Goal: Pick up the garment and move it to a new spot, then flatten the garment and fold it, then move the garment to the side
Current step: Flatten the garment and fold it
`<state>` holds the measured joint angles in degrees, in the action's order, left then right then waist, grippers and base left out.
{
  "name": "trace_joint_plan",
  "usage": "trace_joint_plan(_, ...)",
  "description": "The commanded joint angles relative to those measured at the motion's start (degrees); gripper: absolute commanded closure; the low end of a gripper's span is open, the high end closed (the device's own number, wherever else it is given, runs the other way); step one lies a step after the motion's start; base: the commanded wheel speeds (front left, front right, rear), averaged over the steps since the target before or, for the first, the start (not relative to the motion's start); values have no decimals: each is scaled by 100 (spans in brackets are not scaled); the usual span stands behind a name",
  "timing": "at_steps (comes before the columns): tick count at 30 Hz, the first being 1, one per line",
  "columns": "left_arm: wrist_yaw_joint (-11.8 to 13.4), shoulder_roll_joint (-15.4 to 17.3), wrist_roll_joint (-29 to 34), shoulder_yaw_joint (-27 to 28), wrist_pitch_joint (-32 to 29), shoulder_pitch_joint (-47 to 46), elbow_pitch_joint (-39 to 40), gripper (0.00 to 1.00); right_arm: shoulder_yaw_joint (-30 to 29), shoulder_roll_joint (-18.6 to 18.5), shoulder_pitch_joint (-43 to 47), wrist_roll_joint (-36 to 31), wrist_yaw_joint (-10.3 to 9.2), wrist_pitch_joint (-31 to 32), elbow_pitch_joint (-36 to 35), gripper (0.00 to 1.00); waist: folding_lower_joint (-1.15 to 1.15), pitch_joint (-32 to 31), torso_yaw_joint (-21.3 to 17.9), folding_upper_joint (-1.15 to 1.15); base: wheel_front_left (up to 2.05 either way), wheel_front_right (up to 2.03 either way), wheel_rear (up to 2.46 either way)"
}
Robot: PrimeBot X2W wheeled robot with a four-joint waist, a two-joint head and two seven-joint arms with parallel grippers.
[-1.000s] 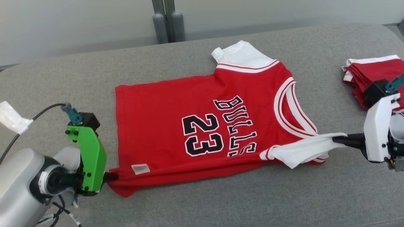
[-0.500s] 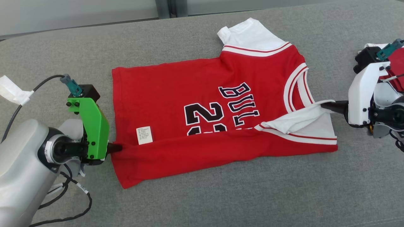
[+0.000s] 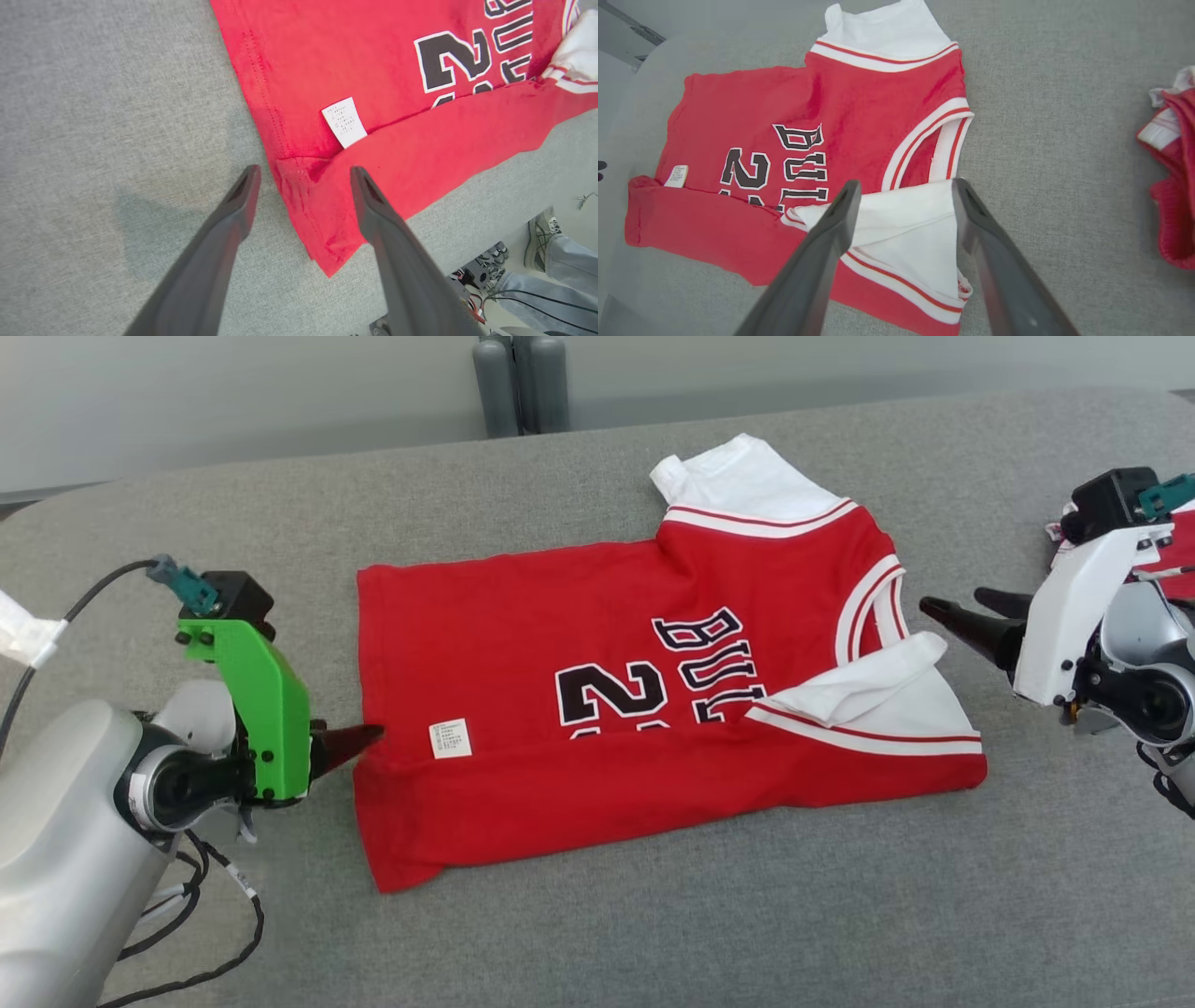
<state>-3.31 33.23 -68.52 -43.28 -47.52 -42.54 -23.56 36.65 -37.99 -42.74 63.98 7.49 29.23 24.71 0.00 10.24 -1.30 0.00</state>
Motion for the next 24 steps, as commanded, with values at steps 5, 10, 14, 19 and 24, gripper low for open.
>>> trace_joint_plan(5,-9,21,367,381,1465,381,182,0,-122,-103,449,-179,0,-1513,-549,0,0,-430,40,0,0,0,0)
trace_joint_plan(10,297,100,889,568,2818,873,583,0,-336,-57,942,-577,1,-3081,-812,0,0,-650,44,0,0,0,0)
trace_joint_plan(14,833,98,1234,817,3934,1477,1087,0,-640,154,1401,-1011,1,-4113,-773,0,0,-786,34,0,0,0,0)
trace_joint_plan(19,1424,64,1578,1082,5097,2239,1671,0,-1279,605,1997,-1583,1,-4412,-798,0,0,-906,35,0,0,0,0)
trace_joint_plan(24,1952,-155,1786,1316,6010,2995,2130,0,-2088,1123,2713,-2262,1,-4446,-1180,0,0,-976,48,0,0,0,0)
